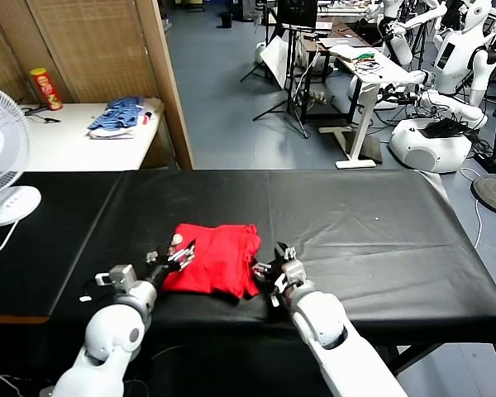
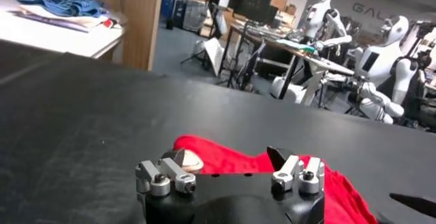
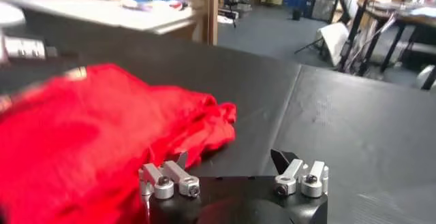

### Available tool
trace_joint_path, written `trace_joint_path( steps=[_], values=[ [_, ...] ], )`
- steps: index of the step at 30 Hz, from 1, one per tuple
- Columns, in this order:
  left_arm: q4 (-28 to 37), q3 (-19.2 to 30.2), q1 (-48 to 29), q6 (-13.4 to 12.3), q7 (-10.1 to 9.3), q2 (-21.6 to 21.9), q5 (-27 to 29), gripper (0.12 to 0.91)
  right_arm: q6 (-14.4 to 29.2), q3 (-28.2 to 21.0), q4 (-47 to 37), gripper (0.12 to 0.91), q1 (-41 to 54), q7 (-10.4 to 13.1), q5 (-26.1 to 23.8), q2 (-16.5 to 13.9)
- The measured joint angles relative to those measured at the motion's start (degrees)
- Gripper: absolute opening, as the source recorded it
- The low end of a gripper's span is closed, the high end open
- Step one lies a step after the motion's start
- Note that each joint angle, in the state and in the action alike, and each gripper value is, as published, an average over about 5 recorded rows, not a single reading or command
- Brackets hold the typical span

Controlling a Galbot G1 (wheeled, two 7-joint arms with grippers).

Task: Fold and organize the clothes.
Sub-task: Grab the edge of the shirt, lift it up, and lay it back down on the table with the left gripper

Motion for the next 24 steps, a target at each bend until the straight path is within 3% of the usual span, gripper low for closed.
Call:
trace_joint_path(
  steps=[9,19,22,24],
  values=[
    [2.7,-3.2,0.2,-0.7,-0.06,-0.3,-7.1,0.798,1.5,4.2,7.6,0.798,-3.0,0.3,5.8,-1.2],
    [4.4,-6.0,0.9,0.3,0.18,-0.6,-19.2,0.796,2.0,6.4,11.9,0.798,-5.5,0.5,6.4,-1.8],
    [4.6,-6.1,1.0,0.7,0.24,-0.7,-20.2,0.739,1.9,6.5,12.3,0.798,-5.6,0.5,6.4,-1.6],
    [4.8,-6.1,1.0,0.9,0.24,-0.8,-20.5,0.641,1.9,6.6,12.5,0.798,-5.6,0.5,6.4,-1.5]
  ],
)
